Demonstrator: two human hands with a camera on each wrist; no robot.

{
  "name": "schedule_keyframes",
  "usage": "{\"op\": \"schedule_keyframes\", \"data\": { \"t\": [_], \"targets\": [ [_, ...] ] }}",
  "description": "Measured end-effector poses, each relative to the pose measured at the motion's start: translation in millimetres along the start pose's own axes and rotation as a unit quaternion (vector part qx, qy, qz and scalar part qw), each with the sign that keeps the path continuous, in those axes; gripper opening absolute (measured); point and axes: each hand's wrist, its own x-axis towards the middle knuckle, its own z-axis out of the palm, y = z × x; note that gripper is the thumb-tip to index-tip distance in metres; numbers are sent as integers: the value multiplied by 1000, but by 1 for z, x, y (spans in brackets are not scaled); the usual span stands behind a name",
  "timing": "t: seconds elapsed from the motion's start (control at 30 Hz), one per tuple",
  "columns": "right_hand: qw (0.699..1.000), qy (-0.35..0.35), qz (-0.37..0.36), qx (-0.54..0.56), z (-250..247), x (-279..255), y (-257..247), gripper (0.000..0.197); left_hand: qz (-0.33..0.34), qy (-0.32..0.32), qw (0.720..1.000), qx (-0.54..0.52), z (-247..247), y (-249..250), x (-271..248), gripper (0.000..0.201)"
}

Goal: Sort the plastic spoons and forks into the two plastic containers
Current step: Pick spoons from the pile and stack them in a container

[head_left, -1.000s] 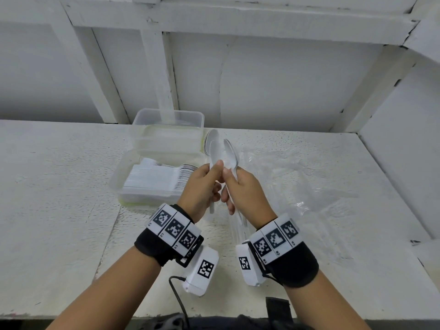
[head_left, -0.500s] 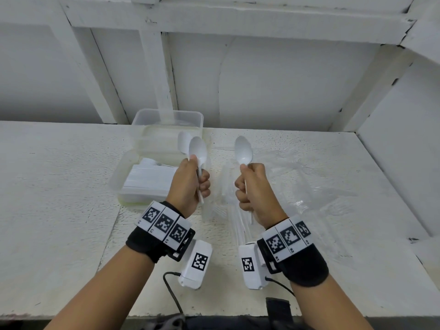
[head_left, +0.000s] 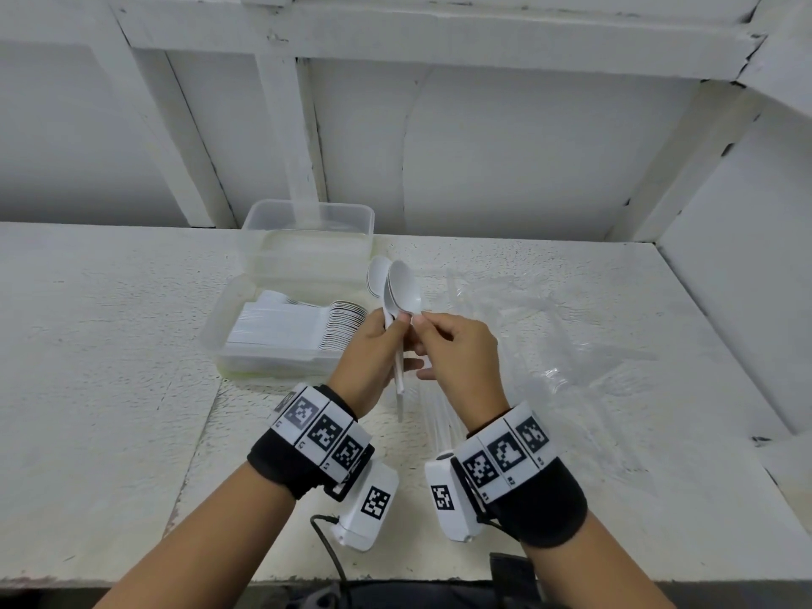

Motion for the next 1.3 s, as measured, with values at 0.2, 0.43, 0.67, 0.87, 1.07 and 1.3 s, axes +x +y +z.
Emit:
{"op": "schedule_keyframes", "data": {
  "t": [0.2,0.43,0.67,0.87,1.07,1.3],
  "targets": [
    [993,33,-29,-113,-4,3,6,36,-19,-42,998,-37,-1,2,-6,15],
    [993,-43,-29,-104,-15,10,-1,48,-3,-59,998,6,-3,-2,-5,12],
    [998,-15,-51,-26,-25,28,-1,22,-16,-110,994,20,-4,-3,-10,17],
    [998,0,-57,-23,-31,37,4,3,-48,-162,981,100,-13,8,-12,29],
    [993,-88,-74,-32,-38,44,2,25,-63,-185,967,164,-20,15,-12,18],
    [985,-139,-89,-46,-38,49,0,18,-27,-167,924,343,-31,18,-7,23]
  ]
}}
